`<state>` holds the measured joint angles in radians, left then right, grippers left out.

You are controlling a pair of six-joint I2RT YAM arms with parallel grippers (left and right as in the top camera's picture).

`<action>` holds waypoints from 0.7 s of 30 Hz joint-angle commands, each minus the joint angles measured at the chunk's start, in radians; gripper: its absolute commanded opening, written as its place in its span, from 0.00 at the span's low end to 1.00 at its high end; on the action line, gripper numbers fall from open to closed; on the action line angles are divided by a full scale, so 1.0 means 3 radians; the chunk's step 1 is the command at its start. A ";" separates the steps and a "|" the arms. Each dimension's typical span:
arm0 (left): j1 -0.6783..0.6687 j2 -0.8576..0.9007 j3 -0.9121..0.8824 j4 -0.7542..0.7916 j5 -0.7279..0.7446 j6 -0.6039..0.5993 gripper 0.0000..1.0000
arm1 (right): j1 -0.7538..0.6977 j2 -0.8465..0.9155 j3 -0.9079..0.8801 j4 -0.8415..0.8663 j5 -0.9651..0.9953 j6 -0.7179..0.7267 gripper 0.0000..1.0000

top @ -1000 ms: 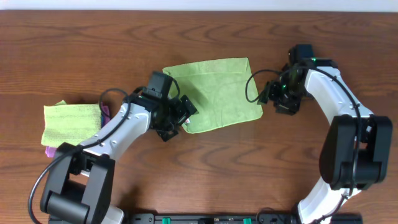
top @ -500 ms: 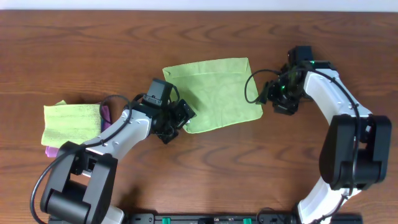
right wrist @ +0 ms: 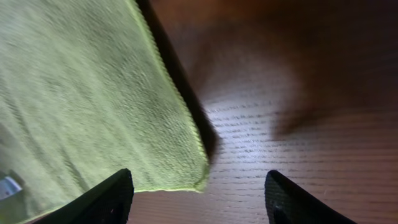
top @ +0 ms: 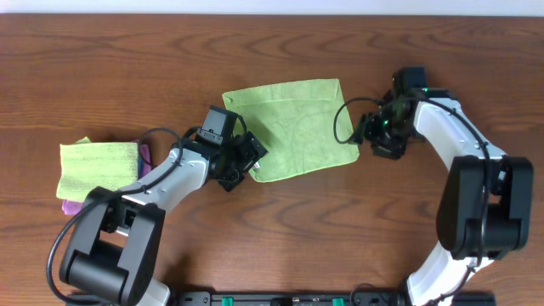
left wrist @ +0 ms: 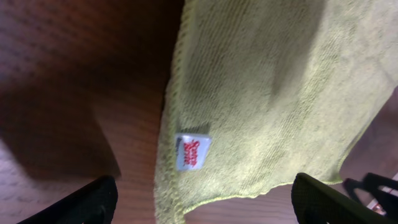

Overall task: Fold the cloth
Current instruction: 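Grasp the near corners of the green cloth with both grippers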

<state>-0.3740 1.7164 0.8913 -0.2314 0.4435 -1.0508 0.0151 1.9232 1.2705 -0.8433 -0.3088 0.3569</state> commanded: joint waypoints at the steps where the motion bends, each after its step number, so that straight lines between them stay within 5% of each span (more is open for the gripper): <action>1: -0.0001 0.0038 -0.0020 0.0038 -0.0043 -0.0032 0.90 | -0.0003 -0.0020 -0.0113 0.0053 -0.0090 0.0080 0.69; 6: -0.0001 0.0038 -0.0020 0.0042 -0.0065 -0.0041 0.82 | -0.0001 -0.0020 -0.0264 0.0244 -0.0238 0.0148 0.69; 21: -0.0065 0.0045 -0.0020 0.0169 -0.0220 -0.0107 0.81 | 0.0262 -0.0020 -0.0303 0.0548 -0.0249 0.0334 0.68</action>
<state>-0.3817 1.7168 0.8913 -0.1856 0.4046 -1.0767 0.0711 1.9232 1.1870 -0.6853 -0.3702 0.4332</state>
